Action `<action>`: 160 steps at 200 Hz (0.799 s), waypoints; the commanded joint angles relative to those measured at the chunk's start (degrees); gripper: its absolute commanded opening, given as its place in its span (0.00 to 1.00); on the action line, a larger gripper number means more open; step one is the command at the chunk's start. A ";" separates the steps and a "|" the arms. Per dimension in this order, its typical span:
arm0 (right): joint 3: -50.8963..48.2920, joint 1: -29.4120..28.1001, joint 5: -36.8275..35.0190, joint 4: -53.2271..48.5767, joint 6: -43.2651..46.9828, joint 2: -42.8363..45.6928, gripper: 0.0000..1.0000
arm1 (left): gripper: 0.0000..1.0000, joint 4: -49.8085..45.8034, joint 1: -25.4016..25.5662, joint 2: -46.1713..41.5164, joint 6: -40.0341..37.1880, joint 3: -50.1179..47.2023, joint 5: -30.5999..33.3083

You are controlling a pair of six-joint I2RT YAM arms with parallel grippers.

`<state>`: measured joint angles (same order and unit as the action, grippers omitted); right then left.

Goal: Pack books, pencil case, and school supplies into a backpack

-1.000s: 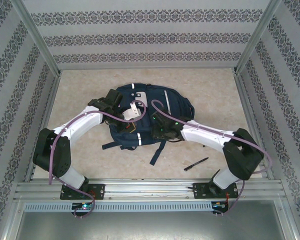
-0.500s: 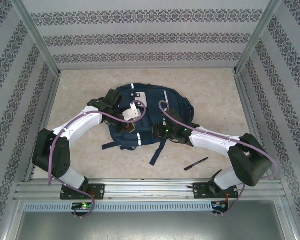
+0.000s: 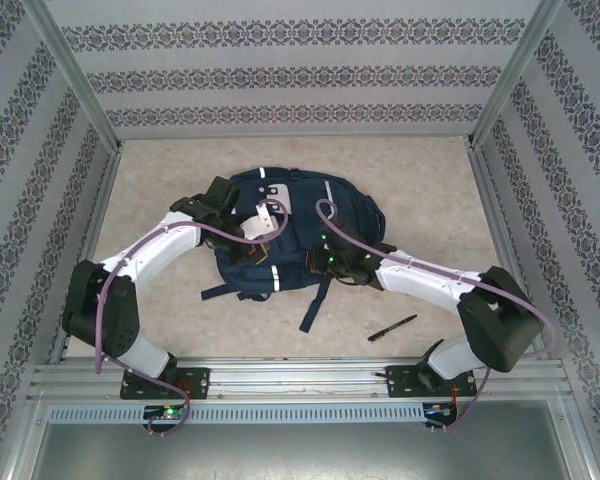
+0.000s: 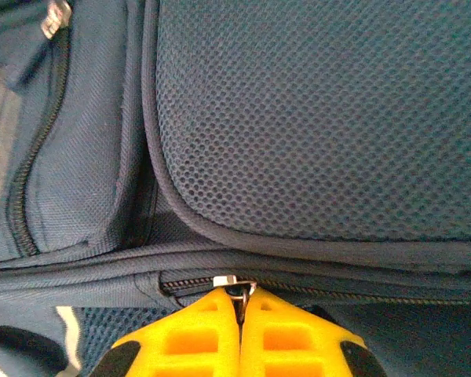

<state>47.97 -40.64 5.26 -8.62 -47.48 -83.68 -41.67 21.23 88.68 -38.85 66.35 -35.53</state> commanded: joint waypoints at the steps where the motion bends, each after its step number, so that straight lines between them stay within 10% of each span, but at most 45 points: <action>1: 3.54 5.41 3.89 -9.65 2.88 2.81 0.00 | 0.00 -4.33 -3.09 -2.16 -2.77 0.92 1.85; 89: 10.69 16.01 18.44 -31.90 22.15 4.14 0.00 | 0.00 -0.27 -8.05 -1.42 -7.14 2.61 2.44; 119: 9.77 7.78 20.83 -22.04 14.12 4.15 0.33 | 0.00 0.83 -8.05 -3.24 -3.95 1.83 -2.70; 160: 3.54 3.60 15.70 -4.23 -1.04 0.94 0.46 | 0.00 7.76 -8.06 -7.76 0.68 -4.83 -6.61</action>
<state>54.17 -36.67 24.10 -23.07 -39.05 -80.40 -38.87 13.78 84.90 -41.41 64.12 -36.47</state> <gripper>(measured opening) 0.432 0.039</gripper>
